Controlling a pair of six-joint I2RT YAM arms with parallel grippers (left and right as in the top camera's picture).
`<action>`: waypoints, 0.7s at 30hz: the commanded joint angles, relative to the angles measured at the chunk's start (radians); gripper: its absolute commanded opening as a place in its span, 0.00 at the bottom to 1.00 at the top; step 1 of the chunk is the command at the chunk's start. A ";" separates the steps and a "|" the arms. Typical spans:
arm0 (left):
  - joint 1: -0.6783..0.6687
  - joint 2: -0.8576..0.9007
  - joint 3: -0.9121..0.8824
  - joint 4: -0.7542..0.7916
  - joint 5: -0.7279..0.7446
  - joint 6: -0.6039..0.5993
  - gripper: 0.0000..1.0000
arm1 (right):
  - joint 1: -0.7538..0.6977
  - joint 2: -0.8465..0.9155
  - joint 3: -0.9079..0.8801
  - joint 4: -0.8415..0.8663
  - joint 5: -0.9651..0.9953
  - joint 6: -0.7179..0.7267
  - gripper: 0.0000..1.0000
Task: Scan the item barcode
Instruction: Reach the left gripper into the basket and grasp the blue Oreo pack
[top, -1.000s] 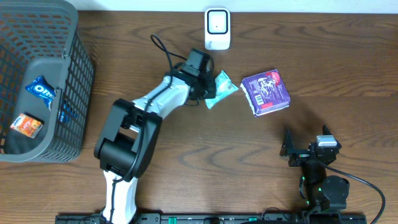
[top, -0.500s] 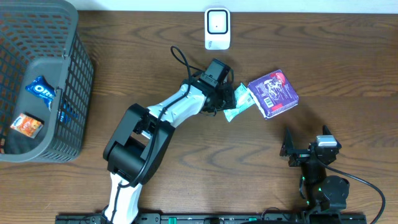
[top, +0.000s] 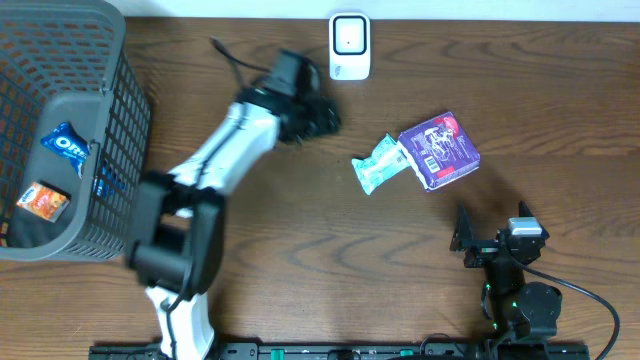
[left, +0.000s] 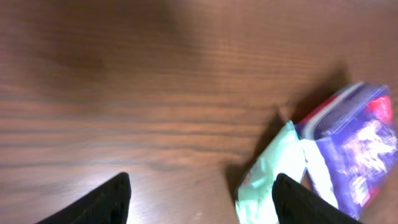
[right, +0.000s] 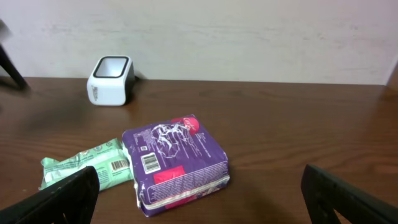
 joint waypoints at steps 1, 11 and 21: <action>0.090 -0.157 0.103 -0.070 -0.036 0.131 0.73 | 0.009 -0.005 -0.002 -0.004 0.002 -0.008 0.99; 0.330 -0.409 0.151 -0.094 -0.038 0.147 0.73 | 0.009 -0.005 -0.002 -0.004 0.002 -0.008 0.99; 0.692 -0.557 0.151 -0.065 -0.145 0.126 0.67 | 0.009 -0.005 -0.002 -0.004 0.002 -0.008 0.99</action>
